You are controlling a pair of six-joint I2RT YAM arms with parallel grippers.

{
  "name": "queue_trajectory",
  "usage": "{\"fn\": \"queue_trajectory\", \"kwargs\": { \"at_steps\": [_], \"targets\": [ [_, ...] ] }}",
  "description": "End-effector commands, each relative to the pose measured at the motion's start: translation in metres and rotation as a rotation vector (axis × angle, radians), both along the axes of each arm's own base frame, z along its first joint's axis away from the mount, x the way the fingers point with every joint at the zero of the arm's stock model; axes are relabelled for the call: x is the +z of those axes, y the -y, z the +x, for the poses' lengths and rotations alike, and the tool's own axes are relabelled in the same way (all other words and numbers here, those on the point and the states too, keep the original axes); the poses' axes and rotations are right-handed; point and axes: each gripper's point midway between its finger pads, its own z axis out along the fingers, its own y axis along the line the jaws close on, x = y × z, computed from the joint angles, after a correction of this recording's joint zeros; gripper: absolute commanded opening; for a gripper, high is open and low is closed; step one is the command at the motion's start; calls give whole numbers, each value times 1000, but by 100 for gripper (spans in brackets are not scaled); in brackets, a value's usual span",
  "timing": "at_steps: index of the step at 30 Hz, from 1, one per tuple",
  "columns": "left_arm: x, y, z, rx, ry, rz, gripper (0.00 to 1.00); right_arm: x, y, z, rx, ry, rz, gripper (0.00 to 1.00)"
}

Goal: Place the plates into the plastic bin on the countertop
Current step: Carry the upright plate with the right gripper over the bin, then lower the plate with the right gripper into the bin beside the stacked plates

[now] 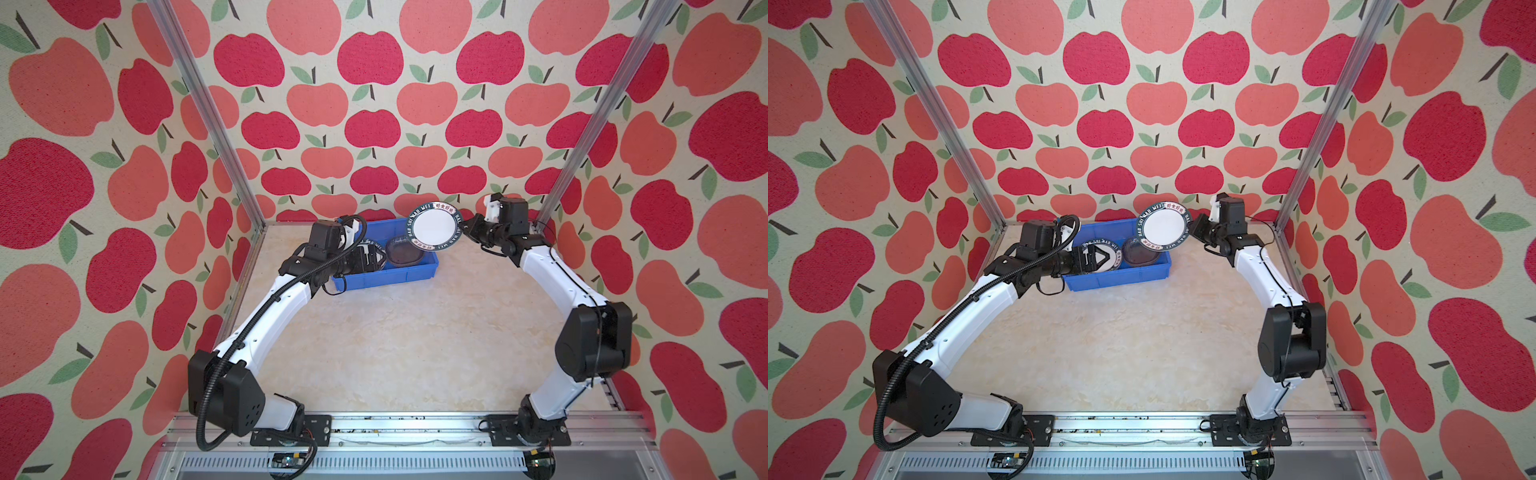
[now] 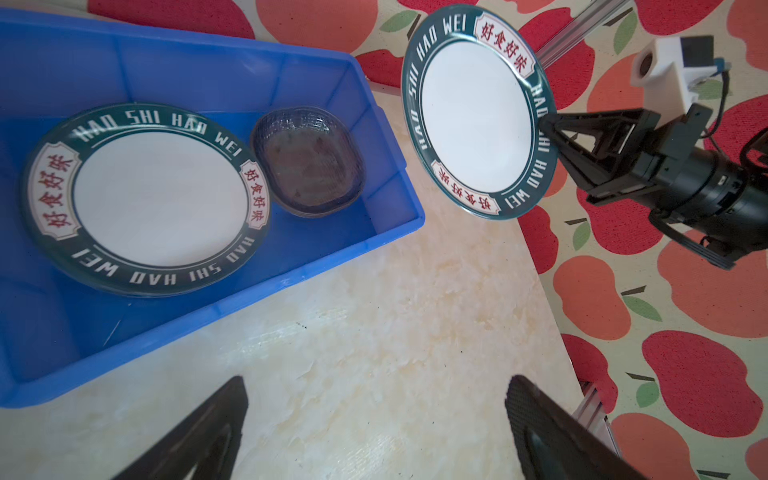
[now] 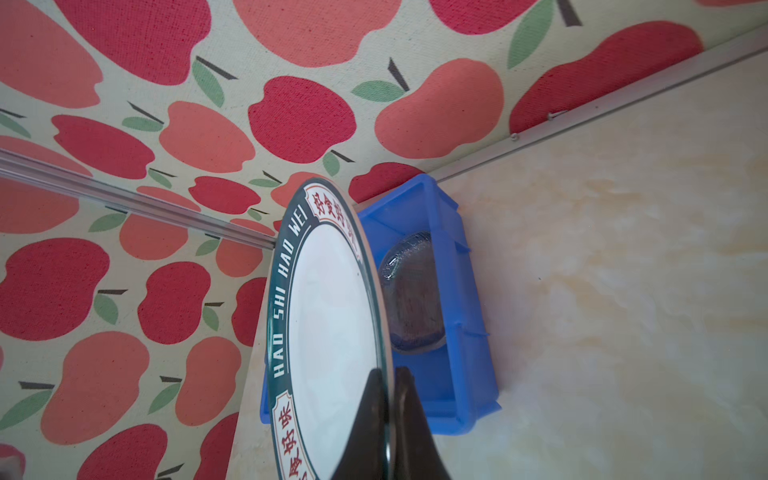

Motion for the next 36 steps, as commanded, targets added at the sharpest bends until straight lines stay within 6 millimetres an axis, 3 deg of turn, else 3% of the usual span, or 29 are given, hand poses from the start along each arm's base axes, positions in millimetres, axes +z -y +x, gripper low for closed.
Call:
{"fn": "queue_trajectory", "kwargs": {
  "at_steps": [1,7,12,20,28,36],
  "targets": [
    [10,-14,-11,50,44,-26,99,6,-41,16,61,23,36,0],
    [-12,-23,-24,93,29,-53,99,-20,-98,34,142,2,67,0],
    [-21,-29,-27,115,32,-40,99,-39,-131,41,195,9,83,0],
    [-22,-48,-18,150,27,-34,99,-90,-167,49,245,-69,77,0],
    [-16,-63,-19,171,35,-81,99,-117,-201,37,328,-113,106,0],
    [-28,-65,-18,170,6,-96,99,-143,-220,27,389,-176,82,0]
  ]
}}
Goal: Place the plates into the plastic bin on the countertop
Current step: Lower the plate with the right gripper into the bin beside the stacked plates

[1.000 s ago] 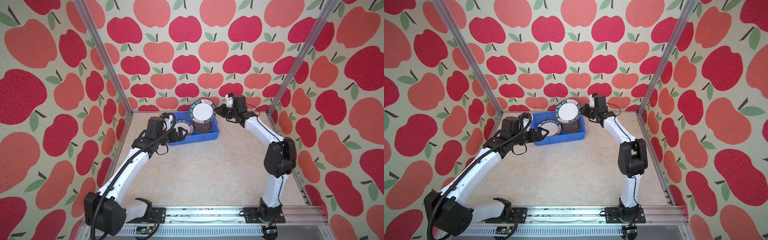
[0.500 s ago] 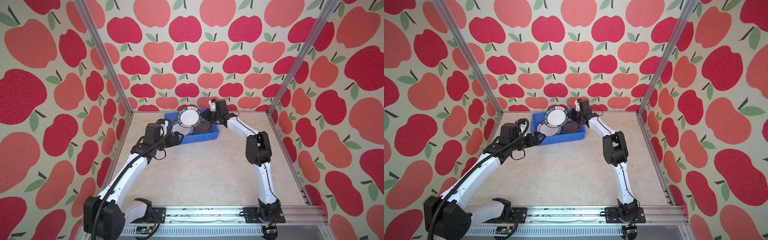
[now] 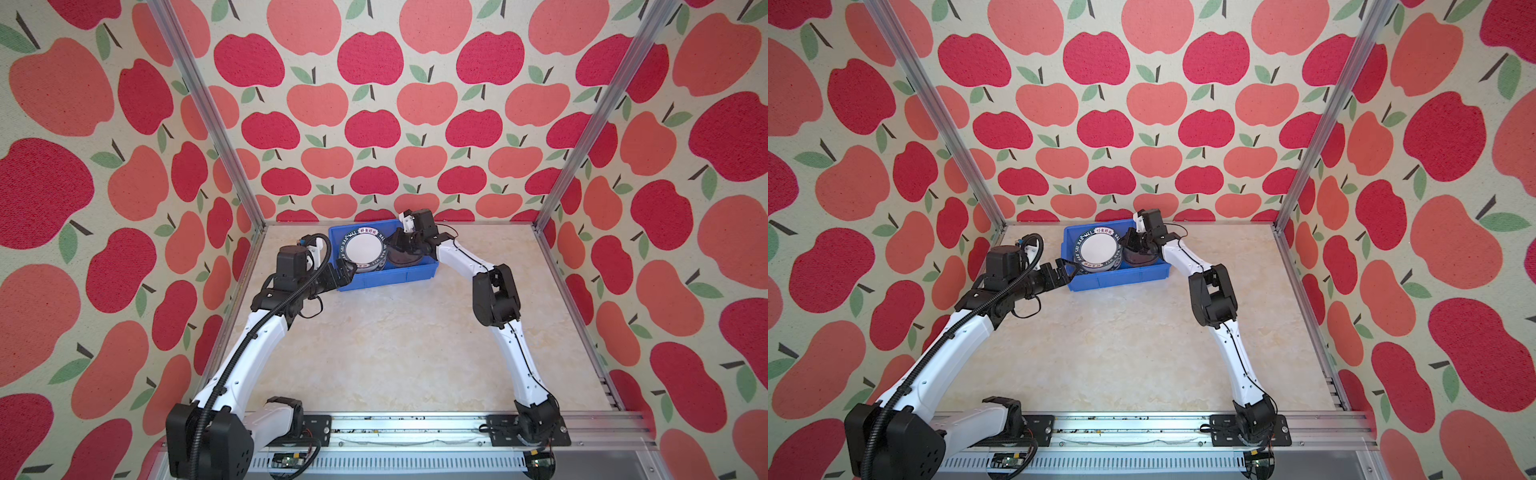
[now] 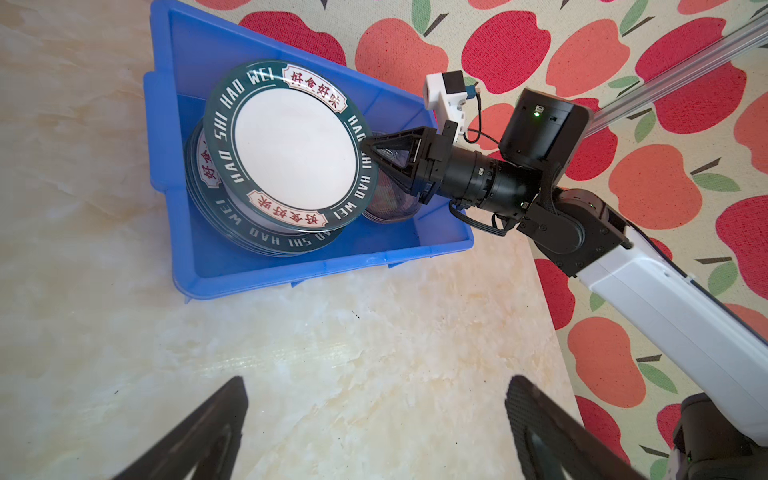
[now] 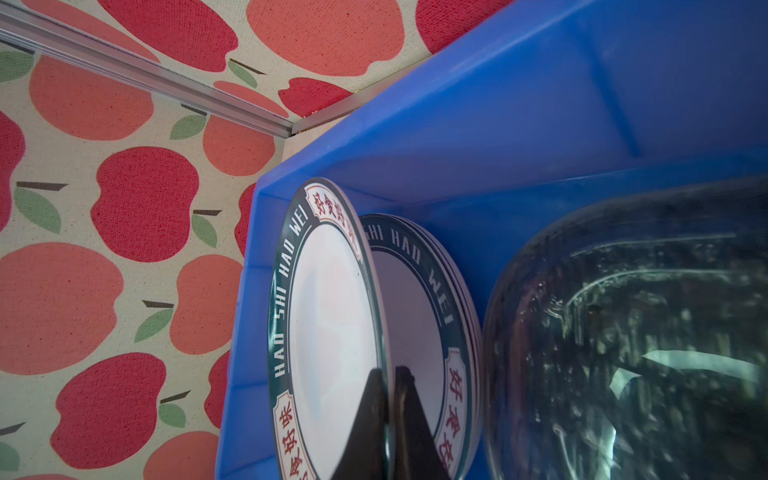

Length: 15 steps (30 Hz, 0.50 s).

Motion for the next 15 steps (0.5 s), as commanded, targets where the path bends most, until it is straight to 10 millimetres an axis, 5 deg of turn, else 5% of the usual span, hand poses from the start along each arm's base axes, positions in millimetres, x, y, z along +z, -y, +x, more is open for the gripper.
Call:
{"fn": "queue_trajectory", "kwargs": {
  "at_steps": [1,15],
  "targets": [
    [-5,1,-2,-9,-14,-27,99,9,-12,-6,51,-1,28,0],
    [-10,-3,-2,-1,-24,-25,99,-7,-12,-10,70,-42,-40,0]
  ]
}}
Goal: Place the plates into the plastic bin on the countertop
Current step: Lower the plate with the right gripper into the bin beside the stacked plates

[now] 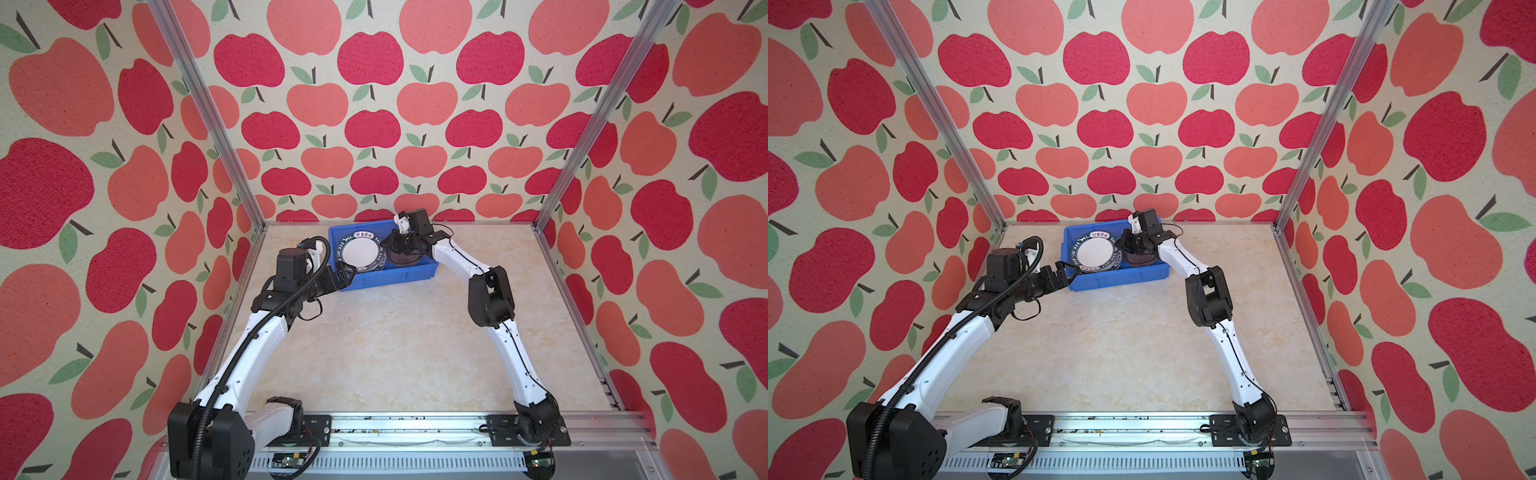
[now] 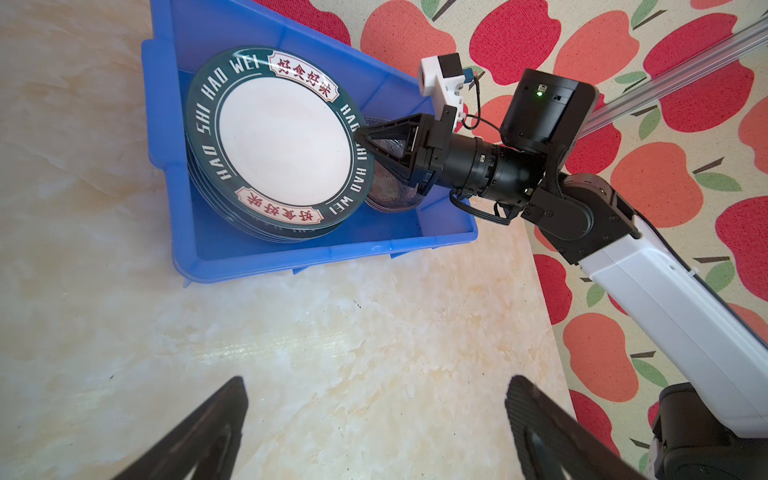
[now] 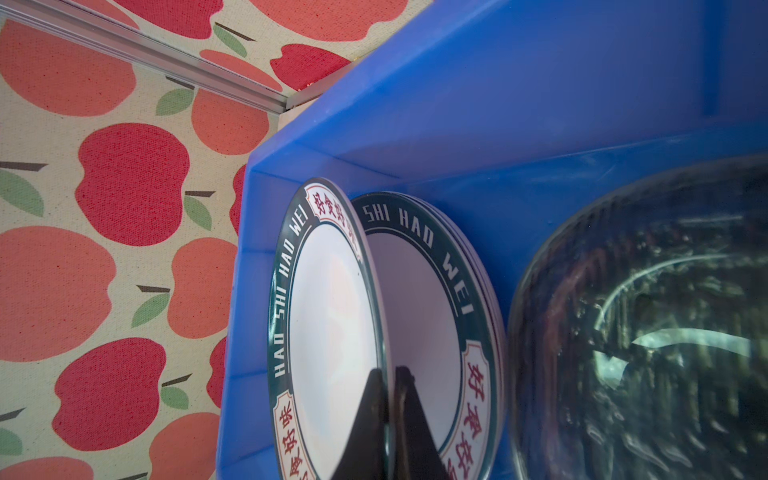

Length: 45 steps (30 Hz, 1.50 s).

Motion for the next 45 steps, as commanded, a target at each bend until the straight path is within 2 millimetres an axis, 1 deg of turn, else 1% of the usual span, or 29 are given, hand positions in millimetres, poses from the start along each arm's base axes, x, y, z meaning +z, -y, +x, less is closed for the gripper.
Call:
{"fn": "queue_trajectory", "kwargs": {
  "at_steps": [1,8,11,12,17,20,26,29,34,37,39,42,45],
  "targets": [
    [-2,0,0,-7,3,-11,99,-3,-5,-3,38,-4,-6,0],
    [-5,-1,-1,-1,1,-13,99,-10,-3,-4,31,-9,-47,0],
    [-5,-1,-2,0,2,-13,99,-9,-3,-5,34,7,-65,5],
    [-5,-1,-2,-1,2,-14,99,-10,-3,-6,34,10,-76,8],
    [-6,-1,-3,0,1,-14,99,-11,4,-5,23,23,-138,33],
    [-6,-1,-2,-2,2,-17,99,-6,5,-5,22,41,-149,42],
    [-4,-1,-3,2,7,-18,99,2,10,-4,8,73,-191,45],
    [-6,-2,-4,3,5,-17,99,2,13,-3,3,94,-229,46],
    [-8,-1,-2,1,3,-24,99,-2,5,-5,11,89,-224,46],
    [-8,1,-2,-5,1,-27,99,0,-4,-9,23,98,-217,46],
    [-8,0,-1,-2,1,-23,99,0,-5,-10,21,98,-221,46],
    [-7,-1,-2,-2,3,-16,99,0,3,-6,2,124,-270,46],
    [-7,-3,-4,1,5,-10,99,1,18,0,-29,155,-341,46]
  ]
}}
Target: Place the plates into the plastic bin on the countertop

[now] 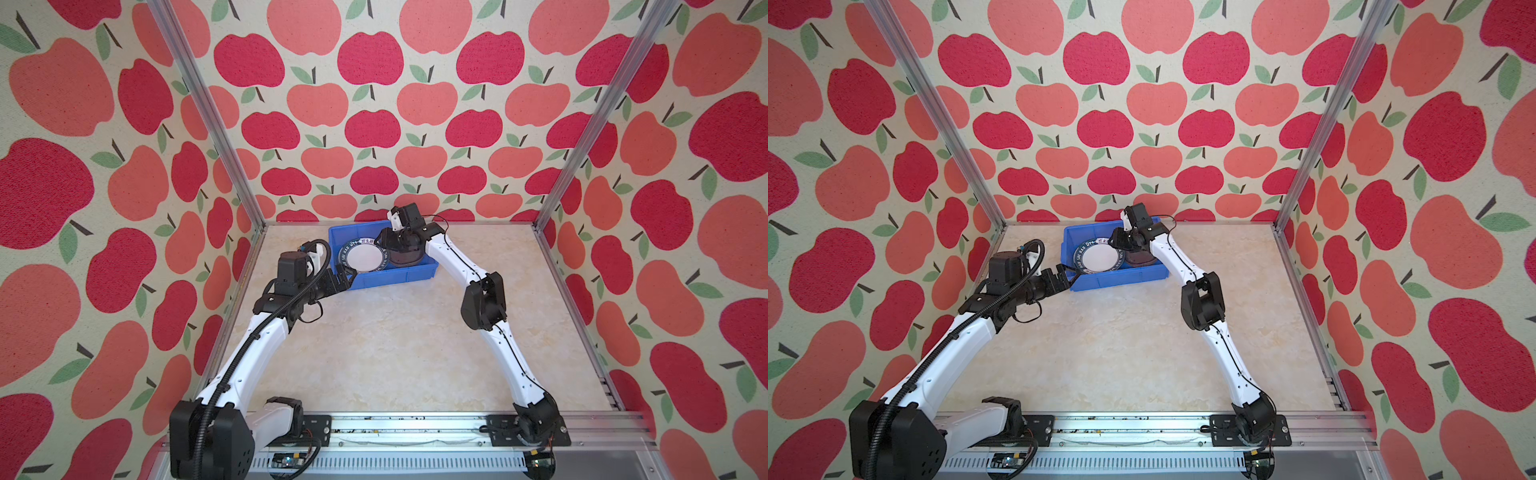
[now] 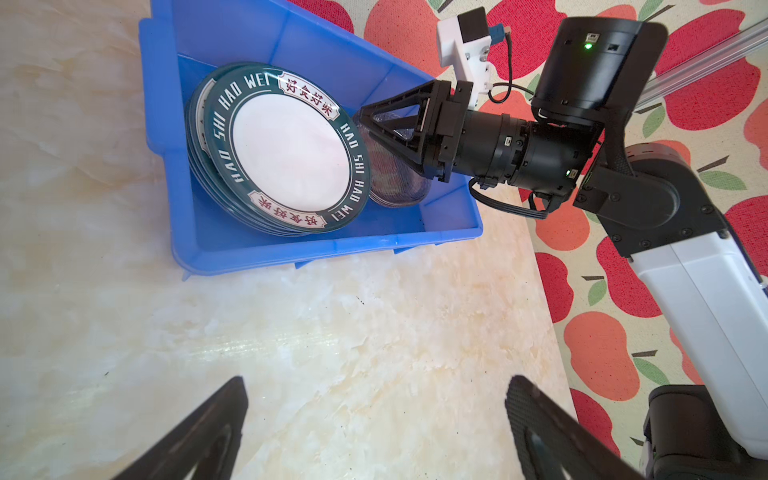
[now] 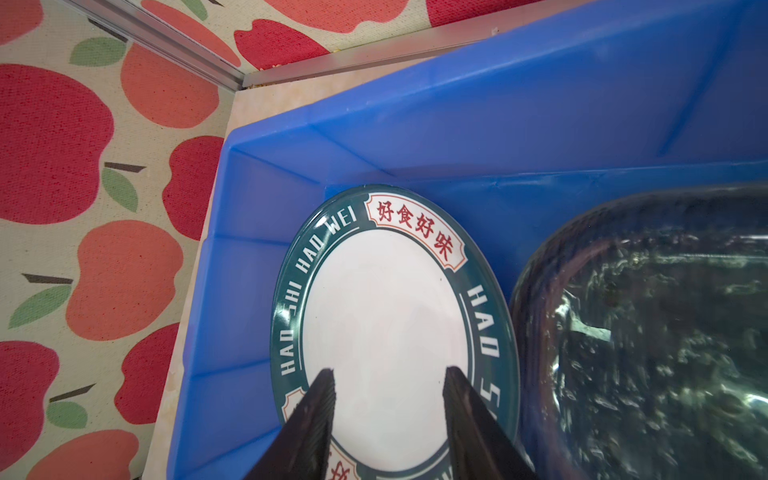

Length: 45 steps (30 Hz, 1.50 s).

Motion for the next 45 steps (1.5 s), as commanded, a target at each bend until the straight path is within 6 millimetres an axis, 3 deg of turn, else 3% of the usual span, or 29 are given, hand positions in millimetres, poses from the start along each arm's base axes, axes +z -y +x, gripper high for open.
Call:
{"fn": "queue_trajectory", "kwargs": {
  "at_steps": [1,5,9,15,25,31,34,38,45],
  "targets": [
    [5,-3,-3,0,15,0,99,-11,23,8,-38,39,-125,46],
    [5,-5,-4,9,23,0,99,-14,34,10,-46,54,-182,46],
    [2,-5,-2,10,20,-7,99,-29,35,7,-46,21,-191,45],
    [-5,-2,-1,-5,3,-22,99,-42,19,-1,-39,-6,-158,43],
    [-12,0,2,-14,-18,-25,100,-32,-8,-8,10,-5,-79,33],
    [-13,3,7,-27,-26,-32,100,-37,6,-4,-13,0,-130,34],
    [-10,3,9,-26,-13,-29,100,-21,17,2,-35,35,-115,34],
    [-11,3,13,-23,-8,-26,99,26,21,6,-23,157,-52,33],
    [-25,-8,13,56,-24,4,99,91,17,-12,81,290,42,34]
  ]
}}
